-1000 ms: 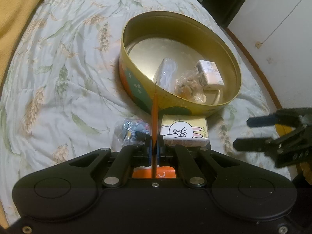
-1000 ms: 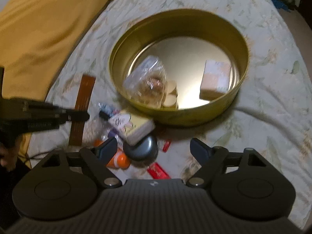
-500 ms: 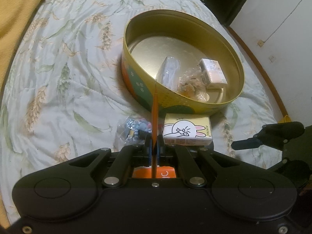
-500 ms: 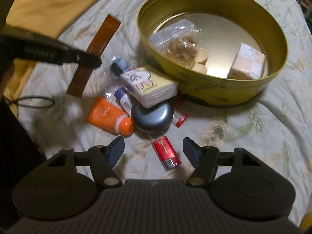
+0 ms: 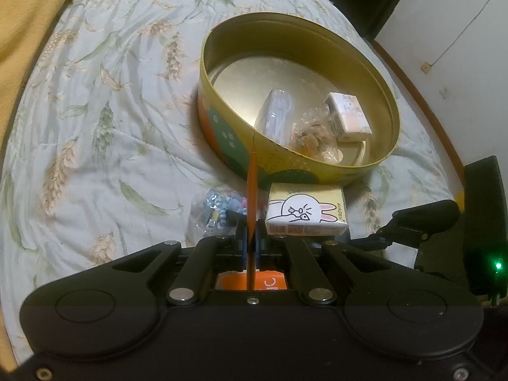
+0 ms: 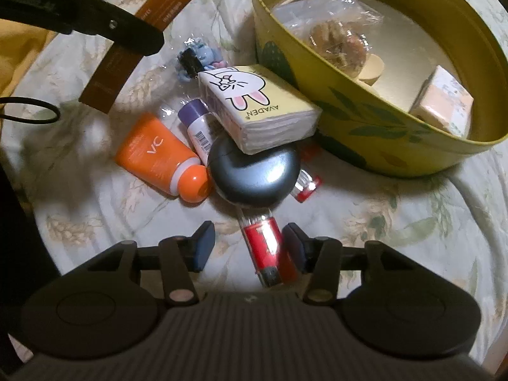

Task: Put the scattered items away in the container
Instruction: 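Grasp the red lipstick tube with the right gripper while the left gripper holds the orange sachet, then carry the orange sachet over the tin and open the left gripper while the right gripper holds the red tube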

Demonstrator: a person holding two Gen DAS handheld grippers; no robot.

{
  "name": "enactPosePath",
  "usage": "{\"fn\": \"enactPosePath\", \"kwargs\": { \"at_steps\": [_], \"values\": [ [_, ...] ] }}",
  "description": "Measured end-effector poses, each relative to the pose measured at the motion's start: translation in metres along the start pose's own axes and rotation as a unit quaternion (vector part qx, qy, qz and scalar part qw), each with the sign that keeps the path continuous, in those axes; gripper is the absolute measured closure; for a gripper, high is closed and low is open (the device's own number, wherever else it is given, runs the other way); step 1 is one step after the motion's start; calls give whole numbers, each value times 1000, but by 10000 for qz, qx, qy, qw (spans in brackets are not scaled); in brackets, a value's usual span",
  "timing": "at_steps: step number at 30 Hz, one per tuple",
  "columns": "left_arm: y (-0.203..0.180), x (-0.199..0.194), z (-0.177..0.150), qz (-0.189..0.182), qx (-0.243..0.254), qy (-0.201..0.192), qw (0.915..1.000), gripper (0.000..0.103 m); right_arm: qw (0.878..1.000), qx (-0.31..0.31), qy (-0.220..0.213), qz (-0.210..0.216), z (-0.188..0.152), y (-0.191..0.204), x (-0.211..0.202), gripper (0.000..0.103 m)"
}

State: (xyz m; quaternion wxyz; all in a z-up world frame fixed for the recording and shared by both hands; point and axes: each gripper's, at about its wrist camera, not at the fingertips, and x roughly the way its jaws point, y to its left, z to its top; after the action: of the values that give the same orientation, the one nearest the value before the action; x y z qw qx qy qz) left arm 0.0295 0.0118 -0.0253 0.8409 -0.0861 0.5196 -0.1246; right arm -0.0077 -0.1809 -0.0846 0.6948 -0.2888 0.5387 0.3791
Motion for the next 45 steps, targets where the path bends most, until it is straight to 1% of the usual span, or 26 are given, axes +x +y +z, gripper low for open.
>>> {"fn": "enactPosePath", "kwargs": {
  "at_steps": [1, 2, 3, 7, 10, 12, 18, 20, 26, 30, 33, 35, 39, 45],
  "values": [
    [0, 0, 0, -1, 4, -1, 10000, 99, 10000, 12, -11, 5, -1, 0, 0, 52],
    [0, 0, 0, -4, 3, -2, 10000, 99, 10000, 17, -45, -16, -2, 1, -1, 63],
    [0, 0, 0, -5, 2, -5, 10000, 99, 10000, 28, -63, -43, -3, 1, -2, 77],
    [1, 0, 0, 2, -11, -21, 10000, 99, 9996, 254, -3, 125, -10, 2, -7, 78],
    [1, -1, 0, -4, -21, -49, 10000, 99, 9956, 741, 23, 565, -19, -4, -14, 78],
    [0, -3, 0, -7, -14, -75, 10000, 99, 9932, 903, -36, 736, -25, -6, -21, 78],
    [1, -6, 1, -15, -11, -126, 9999, 99, 9866, 1294, -288, 952, -36, -10, -40, 78],
    [2, -8, 1, -19, -51, -154, 9999, 99, 9838, 1468, -389, 955, -33, -8, -45, 78],
    [4, -13, 2, 13, -124, -232, 9997, 99, 9696, 2102, -750, 1001, -42, -30, -64, 78],
    [2, -15, 2, 57, -82, -275, 9996, 99, 9595, 2490, -974, 891, -49, -46, -70, 78],
    [1, -16, 4, 81, -76, -289, 9995, 99, 9602, 2507, -1073, 597, -49, -50, -72, 78],
    [0, -18, 5, 94, -54, -325, 9994, 99, 9585, 2567, -1103, 560, -49, -56, -75, 78],
    [-5, -27, 12, 101, 5, -428, 9990, 99, 9586, 2591, -1133, 341, -51, -61, -78, 78],
    [-16, -44, 29, 166, 122, -658, 9976, 99, 9578, 2616, -1138, 349, -53, -64, -77, 78]
  ]
}}
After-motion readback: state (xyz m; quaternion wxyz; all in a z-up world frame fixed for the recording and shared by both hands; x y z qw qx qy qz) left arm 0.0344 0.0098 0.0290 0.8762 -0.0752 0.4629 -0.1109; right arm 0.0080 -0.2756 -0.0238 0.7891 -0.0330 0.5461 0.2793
